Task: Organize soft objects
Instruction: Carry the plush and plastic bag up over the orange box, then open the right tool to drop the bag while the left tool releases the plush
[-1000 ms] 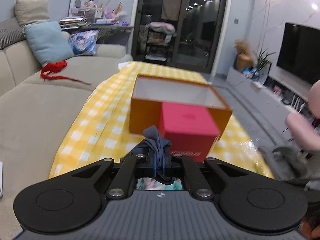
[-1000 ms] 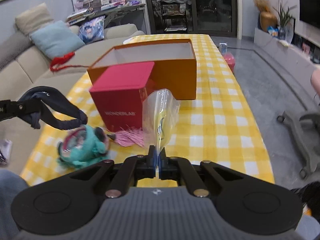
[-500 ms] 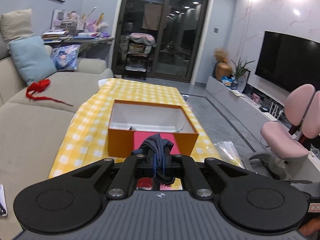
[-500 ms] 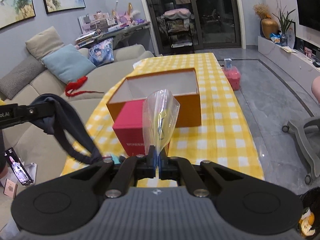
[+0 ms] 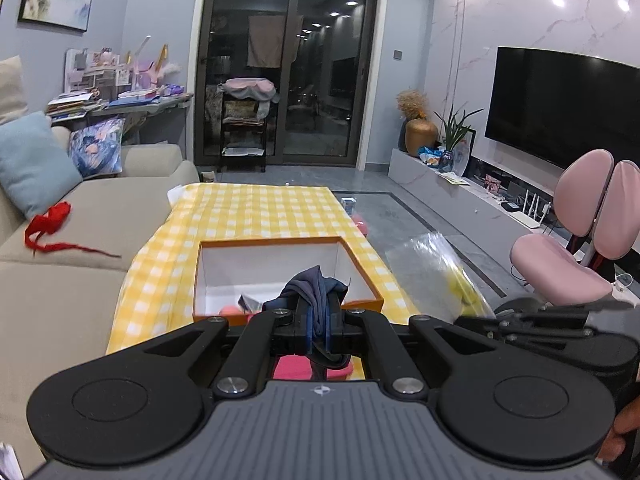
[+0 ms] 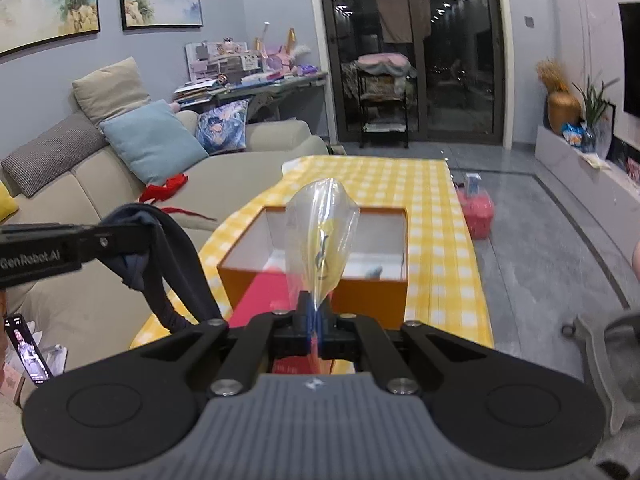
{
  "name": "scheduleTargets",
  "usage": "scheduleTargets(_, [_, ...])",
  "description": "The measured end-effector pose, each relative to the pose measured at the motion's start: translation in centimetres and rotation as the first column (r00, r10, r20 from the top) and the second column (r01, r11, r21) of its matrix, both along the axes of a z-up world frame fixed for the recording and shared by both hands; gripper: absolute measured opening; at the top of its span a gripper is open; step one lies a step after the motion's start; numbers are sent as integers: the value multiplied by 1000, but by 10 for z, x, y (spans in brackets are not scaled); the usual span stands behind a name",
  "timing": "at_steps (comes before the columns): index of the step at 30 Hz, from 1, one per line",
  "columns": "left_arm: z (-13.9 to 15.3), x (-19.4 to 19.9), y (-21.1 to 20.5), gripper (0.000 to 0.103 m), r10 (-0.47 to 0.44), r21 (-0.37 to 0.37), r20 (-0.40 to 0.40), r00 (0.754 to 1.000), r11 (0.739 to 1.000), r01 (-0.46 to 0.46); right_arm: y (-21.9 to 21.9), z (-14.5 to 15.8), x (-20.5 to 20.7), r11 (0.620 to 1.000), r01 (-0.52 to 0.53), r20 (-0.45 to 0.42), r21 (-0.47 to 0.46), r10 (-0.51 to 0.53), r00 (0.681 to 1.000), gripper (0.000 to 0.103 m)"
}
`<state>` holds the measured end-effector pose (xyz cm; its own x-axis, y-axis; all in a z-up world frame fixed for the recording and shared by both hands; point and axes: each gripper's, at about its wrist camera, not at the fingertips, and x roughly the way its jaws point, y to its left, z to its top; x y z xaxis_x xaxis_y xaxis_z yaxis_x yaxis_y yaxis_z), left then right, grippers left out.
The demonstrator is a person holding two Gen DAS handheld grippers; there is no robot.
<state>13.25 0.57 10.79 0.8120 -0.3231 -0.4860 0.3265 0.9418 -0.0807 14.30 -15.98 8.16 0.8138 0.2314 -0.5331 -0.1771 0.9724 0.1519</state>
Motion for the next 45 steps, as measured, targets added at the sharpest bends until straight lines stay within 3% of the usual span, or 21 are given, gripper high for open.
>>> scheduleTargets(9, [9,48,-4,6,27,5,52,998,1000,-27,10,19,56,998,-61,34,-14,62,998,0])
scheduleTargets(16, [0,97,-5,6,76,0,56,996,997,-76,22,9,116,997,-69,19,-31,69,997,0])
scheduleTargets(19, [-7,116,-6,6,82,6,58,995,997,-82,29,-6,148,996,-70,-26,-54,68,997,0])
scheduleTargets(24, [-28,156,-6,6,87,-17,-29,996,996,-87,36,-38,198,992,-69,-101,-106,58,993,0])
scheduleTargets(31, [-64,195,-15,6,83,48,-112,990,996,-78,38,-92,257,983,-74,-238,-166,33,971,0])
scheduleTargets(38, [-97,216,-19,6,106,71,-196,975,993,-94,41,-126,282,972,-86,-294,-219,18,955,5])
scheduleTargets(45, [-109,218,-24,6,95,123,-216,972,990,-69,47,-136,286,959,-125,-306,-253,43,951,5])
